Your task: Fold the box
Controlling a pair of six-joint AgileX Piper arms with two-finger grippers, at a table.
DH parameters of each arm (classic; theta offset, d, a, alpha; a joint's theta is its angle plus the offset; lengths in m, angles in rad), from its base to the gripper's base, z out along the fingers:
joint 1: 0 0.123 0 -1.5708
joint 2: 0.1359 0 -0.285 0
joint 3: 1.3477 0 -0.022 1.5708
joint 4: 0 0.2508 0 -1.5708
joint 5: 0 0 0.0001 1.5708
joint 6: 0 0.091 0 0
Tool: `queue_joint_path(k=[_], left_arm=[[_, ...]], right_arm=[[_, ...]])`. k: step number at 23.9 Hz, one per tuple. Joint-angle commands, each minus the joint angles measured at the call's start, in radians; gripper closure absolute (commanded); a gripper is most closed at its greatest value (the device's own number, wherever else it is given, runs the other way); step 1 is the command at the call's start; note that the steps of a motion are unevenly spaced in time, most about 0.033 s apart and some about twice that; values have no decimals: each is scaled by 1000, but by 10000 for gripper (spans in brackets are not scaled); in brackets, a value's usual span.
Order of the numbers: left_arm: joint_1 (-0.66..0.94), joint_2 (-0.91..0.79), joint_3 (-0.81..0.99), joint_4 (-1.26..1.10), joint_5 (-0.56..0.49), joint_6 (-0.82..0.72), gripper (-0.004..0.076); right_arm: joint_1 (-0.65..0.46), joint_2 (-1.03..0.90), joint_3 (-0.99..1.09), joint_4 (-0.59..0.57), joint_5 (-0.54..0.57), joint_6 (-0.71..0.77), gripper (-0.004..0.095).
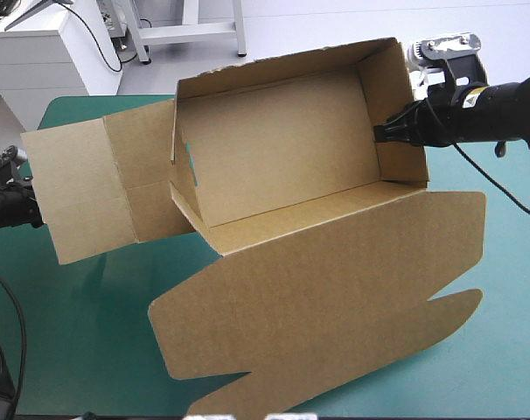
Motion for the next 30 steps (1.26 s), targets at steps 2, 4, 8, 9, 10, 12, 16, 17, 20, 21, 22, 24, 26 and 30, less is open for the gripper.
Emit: queue_joint_path(k=[2,4,8,9,10,12,16,17,20,21,22,24,26,30], left_arm=[[-48,-35,-24,-65,46,-3,108],[-71,-35,-24,-65,65,-3,108],[-114,-35,-24,-105,115,-3,108],[-125,-35,-24,-129,130,-3,108],[-132,-35,-24,-148,150,-3,108],[-154,-35,-24,-215,200,12,108],[-180,-35,-24,-388,323,70,108],[-190,-35,-24,-425,357,85,108],[-200,-35,-24,-486,421,104,108],[-200,-35,-24,-509,441,106,108],[-204,-35,-24,-531,450,106,108],[-229,-39,-24,-551,450,108,108],[-251,-43,-24,-551,450,110,108],[-305,-50,-26,-567,450,117,108]], right_arm=[[-7,-15,-34,48,-33,5,926],[-7,-7,-34,56,-38,6,926],[-7,14,-36,55,-49,6,926],[-7,20,-36,55,-54,6,926],[-7,24,-36,55,-57,6,926],[-7,43,-38,55,-69,6,926],[-7,84,-44,54,-76,13,926],[-7,94,-44,54,-84,13,926],[-7,116,-44,47,-99,22,926],[-7,121,-44,47,-101,27,926],[-7,129,-44,34,-103,38,926],[-7,135,-44,22,-109,40,926],[-7,136,-44,8,-115,45,926],[-7,143,-44,-18,-115,54,926]])
